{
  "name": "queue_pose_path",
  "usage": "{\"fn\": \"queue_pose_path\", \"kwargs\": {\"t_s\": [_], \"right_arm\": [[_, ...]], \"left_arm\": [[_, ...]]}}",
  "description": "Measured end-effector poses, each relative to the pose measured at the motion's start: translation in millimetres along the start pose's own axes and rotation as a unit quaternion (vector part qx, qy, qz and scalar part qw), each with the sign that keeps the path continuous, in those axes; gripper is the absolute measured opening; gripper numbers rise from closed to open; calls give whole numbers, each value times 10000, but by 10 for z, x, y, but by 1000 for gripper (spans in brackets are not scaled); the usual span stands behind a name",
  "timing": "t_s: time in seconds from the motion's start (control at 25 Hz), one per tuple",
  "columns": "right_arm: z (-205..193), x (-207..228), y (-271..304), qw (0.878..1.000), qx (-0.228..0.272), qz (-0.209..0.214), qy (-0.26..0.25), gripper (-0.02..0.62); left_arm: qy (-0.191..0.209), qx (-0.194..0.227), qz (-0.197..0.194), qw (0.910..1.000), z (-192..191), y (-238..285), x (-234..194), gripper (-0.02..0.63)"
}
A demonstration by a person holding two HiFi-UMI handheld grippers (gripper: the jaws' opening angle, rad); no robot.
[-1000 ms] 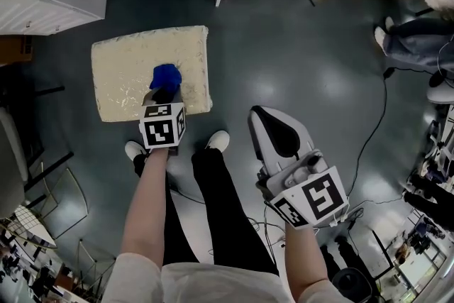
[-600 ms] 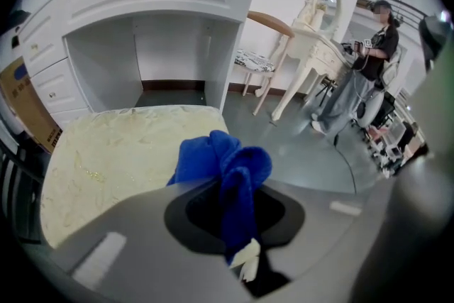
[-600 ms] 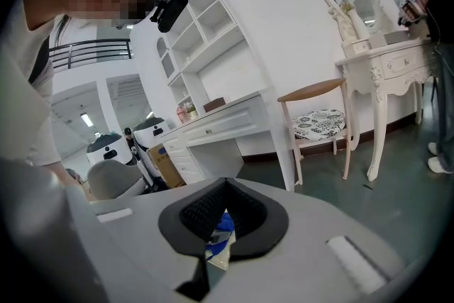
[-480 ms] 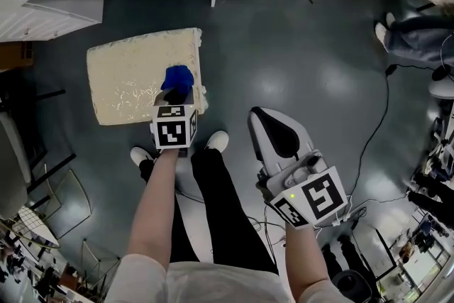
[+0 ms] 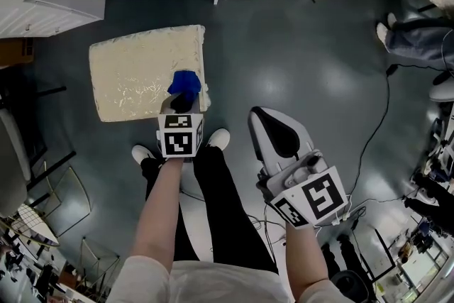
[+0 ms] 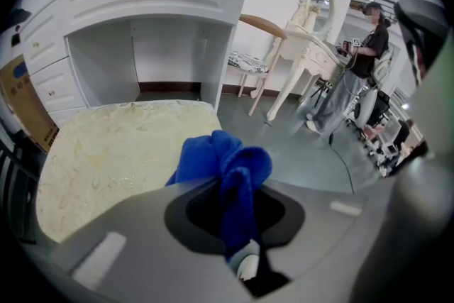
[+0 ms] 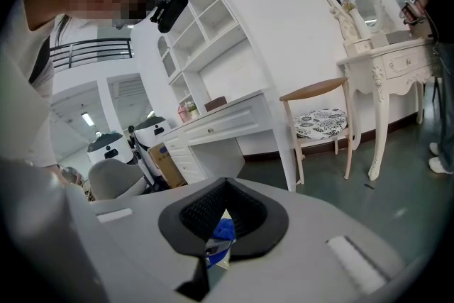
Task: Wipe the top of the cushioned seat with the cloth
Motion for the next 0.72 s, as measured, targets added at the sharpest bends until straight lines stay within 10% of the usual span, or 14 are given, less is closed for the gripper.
{"fn": "queue_pose_path", "kwargs": {"t_s": [0.72], "right_arm": [[-15, -544, 194, 9996, -107, 158, -192, 0]], "left_arm": [[246, -76, -452, 9986, -298, -234, -179, 48]]}}
Point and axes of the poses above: the fingertips, and each gripper's own axes: y forward along the fingers, x to its right, z out of its top, the point moved 4 cm from there along -y, backward along the fingers, and after that the axes turned 3 degrees about -y, right-handed, at the moved point
